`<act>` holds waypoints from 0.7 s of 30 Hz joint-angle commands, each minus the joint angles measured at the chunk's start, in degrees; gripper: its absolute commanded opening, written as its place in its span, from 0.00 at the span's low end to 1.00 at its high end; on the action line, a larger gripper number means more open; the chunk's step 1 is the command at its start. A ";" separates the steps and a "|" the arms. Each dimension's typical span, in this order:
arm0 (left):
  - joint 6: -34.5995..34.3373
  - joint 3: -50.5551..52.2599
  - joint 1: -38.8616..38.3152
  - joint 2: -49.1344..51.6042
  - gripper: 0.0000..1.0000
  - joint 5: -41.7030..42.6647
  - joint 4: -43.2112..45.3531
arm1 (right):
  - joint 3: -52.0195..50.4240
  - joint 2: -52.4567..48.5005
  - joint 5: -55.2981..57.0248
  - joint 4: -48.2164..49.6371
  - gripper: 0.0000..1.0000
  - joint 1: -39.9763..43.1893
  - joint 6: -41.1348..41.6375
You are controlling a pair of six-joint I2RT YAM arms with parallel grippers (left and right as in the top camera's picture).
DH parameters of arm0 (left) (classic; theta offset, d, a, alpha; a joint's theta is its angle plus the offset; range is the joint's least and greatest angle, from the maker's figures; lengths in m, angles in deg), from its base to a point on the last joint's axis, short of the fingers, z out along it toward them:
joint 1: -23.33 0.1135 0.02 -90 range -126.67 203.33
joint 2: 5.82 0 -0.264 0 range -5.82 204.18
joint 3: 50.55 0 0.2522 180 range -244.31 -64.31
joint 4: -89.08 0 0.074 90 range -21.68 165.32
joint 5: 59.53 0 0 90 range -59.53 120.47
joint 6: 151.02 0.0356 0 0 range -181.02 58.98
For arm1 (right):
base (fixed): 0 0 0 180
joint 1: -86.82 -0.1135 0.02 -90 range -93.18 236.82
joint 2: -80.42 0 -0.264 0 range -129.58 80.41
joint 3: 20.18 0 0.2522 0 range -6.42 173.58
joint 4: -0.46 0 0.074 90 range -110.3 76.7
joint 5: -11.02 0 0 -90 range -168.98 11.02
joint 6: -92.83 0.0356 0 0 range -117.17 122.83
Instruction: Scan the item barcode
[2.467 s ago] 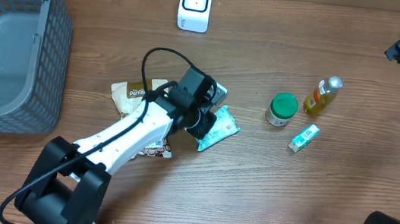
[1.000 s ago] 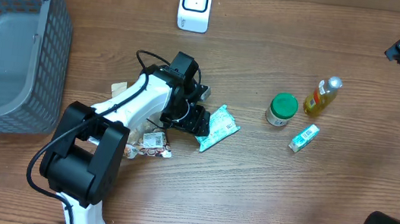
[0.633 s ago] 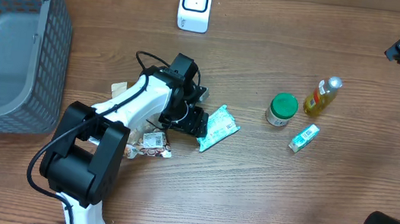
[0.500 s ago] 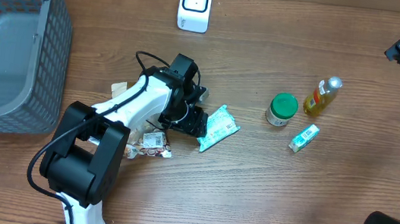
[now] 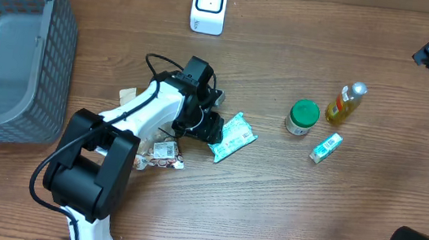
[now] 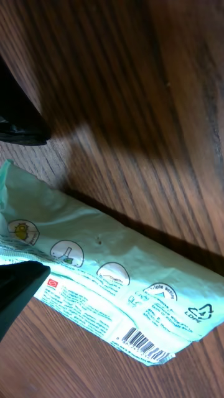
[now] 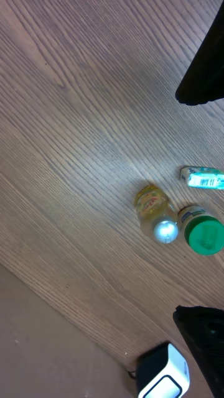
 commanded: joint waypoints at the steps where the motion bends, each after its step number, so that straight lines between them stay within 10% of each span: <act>1: -0.61 0.37 -1.60 0.44 0.59 -0.33 0.31 | -0.07 0.02 -0.28 0.15 1.00 0.11 -0.22; 21: -0.59 0.37 -2.12 0.44 0.30 -0.48 0.85 | -0.07 0.02 -0.28 0.15 1.00 0.11 -0.20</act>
